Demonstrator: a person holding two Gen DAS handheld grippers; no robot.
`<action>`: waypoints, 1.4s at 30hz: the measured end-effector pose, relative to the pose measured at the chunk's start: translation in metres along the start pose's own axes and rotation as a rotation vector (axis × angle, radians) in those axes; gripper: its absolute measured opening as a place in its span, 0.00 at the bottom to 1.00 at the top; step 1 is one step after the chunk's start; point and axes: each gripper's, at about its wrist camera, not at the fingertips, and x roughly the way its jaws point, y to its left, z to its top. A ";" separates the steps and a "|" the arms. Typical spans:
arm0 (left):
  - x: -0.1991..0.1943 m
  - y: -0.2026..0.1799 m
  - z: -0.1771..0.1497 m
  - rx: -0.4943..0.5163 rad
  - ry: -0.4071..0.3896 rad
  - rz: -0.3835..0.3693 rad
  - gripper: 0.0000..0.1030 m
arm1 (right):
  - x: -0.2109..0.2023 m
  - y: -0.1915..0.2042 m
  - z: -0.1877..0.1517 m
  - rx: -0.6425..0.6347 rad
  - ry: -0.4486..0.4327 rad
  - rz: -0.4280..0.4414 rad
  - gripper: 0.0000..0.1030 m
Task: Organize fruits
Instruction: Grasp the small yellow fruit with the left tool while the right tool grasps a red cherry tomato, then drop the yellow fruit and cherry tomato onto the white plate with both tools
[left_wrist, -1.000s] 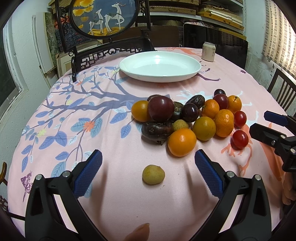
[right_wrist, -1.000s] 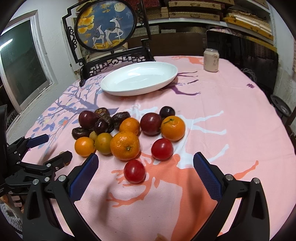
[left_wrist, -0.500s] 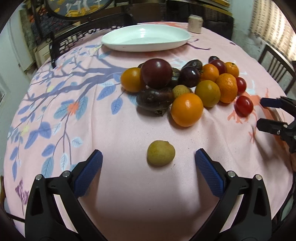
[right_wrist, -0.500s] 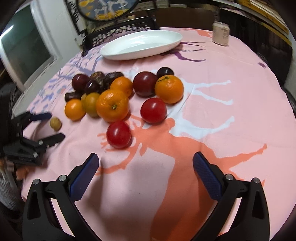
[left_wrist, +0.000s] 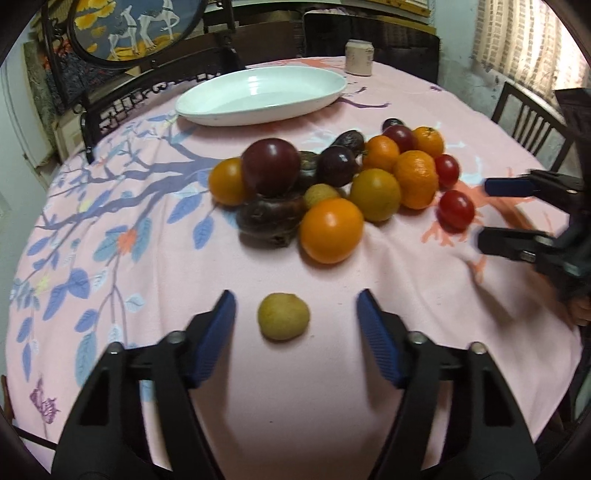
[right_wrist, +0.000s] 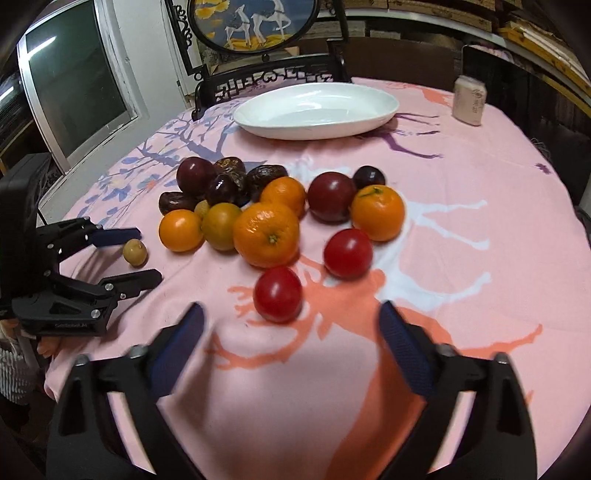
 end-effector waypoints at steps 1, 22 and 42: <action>-0.001 -0.001 0.000 0.005 -0.005 -0.009 0.52 | 0.004 0.001 0.001 0.004 0.014 0.012 0.70; -0.024 0.018 0.075 -0.056 -0.143 -0.026 0.25 | -0.027 -0.005 0.057 0.018 -0.100 0.037 0.28; 0.087 0.072 0.175 -0.176 -0.128 0.055 0.56 | 0.075 -0.039 0.174 0.016 -0.167 -0.123 0.52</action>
